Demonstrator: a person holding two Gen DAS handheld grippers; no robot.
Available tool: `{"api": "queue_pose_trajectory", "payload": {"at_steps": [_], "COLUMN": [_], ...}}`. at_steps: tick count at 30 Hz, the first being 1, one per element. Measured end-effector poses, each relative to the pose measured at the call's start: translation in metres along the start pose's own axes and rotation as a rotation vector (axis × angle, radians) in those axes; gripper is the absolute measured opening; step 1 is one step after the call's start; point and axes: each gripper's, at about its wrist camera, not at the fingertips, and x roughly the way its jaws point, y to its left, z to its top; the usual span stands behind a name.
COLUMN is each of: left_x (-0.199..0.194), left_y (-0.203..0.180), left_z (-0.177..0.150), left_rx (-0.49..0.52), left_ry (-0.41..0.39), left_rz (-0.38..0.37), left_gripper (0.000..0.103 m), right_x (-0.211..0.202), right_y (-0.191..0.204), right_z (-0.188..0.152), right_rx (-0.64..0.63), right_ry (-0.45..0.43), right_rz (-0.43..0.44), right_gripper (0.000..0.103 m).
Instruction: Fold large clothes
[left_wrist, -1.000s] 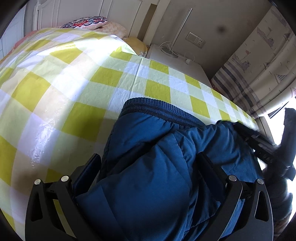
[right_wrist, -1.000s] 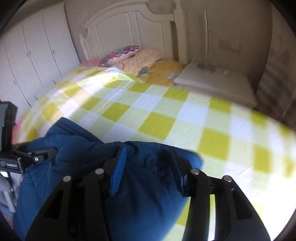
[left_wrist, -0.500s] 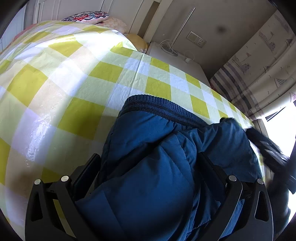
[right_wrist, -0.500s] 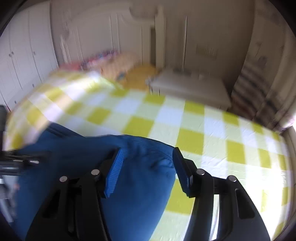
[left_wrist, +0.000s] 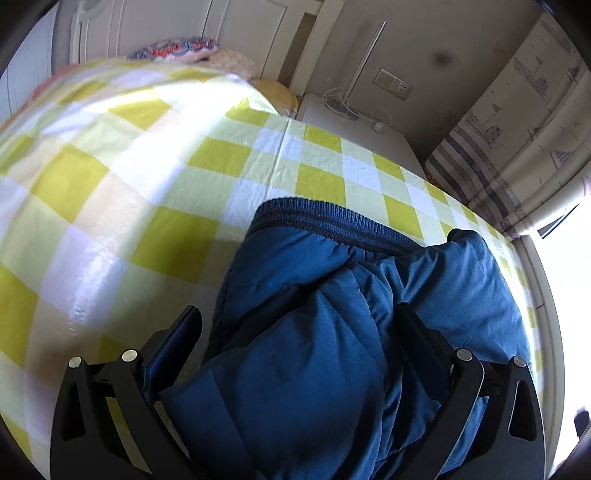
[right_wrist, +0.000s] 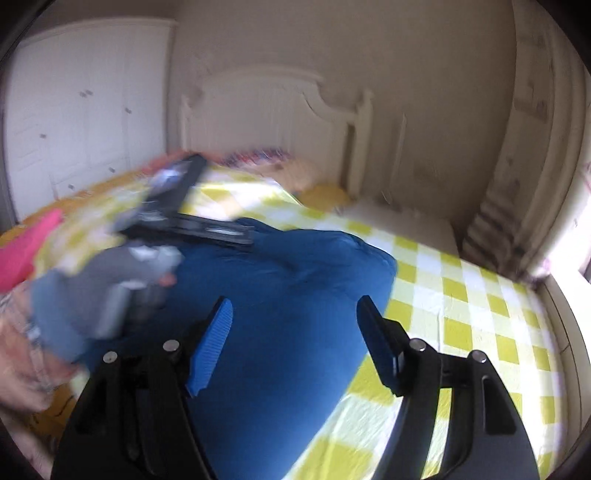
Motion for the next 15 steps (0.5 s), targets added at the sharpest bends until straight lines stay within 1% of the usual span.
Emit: {"api": "queue_pose_trajectory", "payload": {"at_steps": [1, 2, 3, 4, 5, 6, 7, 8, 9, 10, 11, 12, 13, 14, 15], "left_x": [-0.002, -0.003, -0.006, -0.010, -0.014, -0.019, -0.022, -0.025, -0.027, -0.028, -0.029, -0.030, -0.031, -0.032, -0.034], "left_y": [-0.001, -0.001, -0.002, -0.003, -0.006, -0.011, -0.015, -0.020, -0.023, -0.025, -0.025, -0.024, -0.022, -0.021, -0.021], "left_z": [-0.001, -0.001, -0.002, -0.003, -0.005, -0.008, -0.010, -0.012, -0.013, -0.013, -0.014, -0.014, -0.014, -0.014, -0.015], "left_rx": [0.006, 0.009, 0.014, 0.020, 0.033, 0.059, 0.079, 0.109, 0.127, 0.145, 0.152, 0.150, 0.144, 0.140, 0.139], "left_ry": [-0.006, -0.016, -0.027, -0.043, -0.064, -0.096, -0.113, -0.133, -0.141, -0.147, -0.152, -0.156, -0.159, -0.162, -0.168], "left_rz": [0.005, 0.015, 0.023, 0.029, 0.053, 0.096, 0.128, 0.172, 0.193, 0.213, 0.223, 0.226, 0.225, 0.225, 0.225], "left_gripper": [0.099, 0.099, 0.099, 0.099, 0.099, 0.099, 0.099, 0.099, 0.099, 0.099, 0.099, 0.099, 0.099, 0.099, 0.099], "right_x": [-0.006, -0.007, 0.002, 0.000, 0.000, 0.000, -0.001, -0.004, -0.008, -0.015, -0.021, -0.022, -0.020, -0.010, -0.005], "right_y": [0.012, 0.023, 0.035, 0.035, 0.027, 0.020, 0.018, 0.020, 0.023, 0.029, 0.034, 0.036, 0.038, 0.040, 0.038], "right_z": [-0.012, -0.026, -0.049, -0.065, -0.077, -0.080, -0.079, -0.074, -0.070, -0.066, -0.064, -0.064, -0.067, -0.072, -0.074], "right_rx": [-0.037, -0.075, -0.104, -0.052, 0.053, 0.116, 0.140, 0.112, 0.083, 0.050, 0.026, 0.014, 0.004, 0.004, 0.015], "right_ry": [0.003, 0.024, 0.074, 0.026, 0.003, 0.009, 0.022, 0.034, 0.031, 0.008, -0.024, -0.038, -0.030, 0.023, 0.046], "right_rz": [-0.002, -0.013, -0.031, -0.047, -0.013, 0.013, 0.025, 0.014, 0.001, -0.028, -0.054, -0.051, -0.032, 0.001, 0.013], "right_gripper": [0.072, 0.075, 0.074, 0.075, 0.076, 0.076, 0.077, 0.077, 0.077, 0.077, 0.077, 0.078, 0.078, 0.079, 0.082]}}
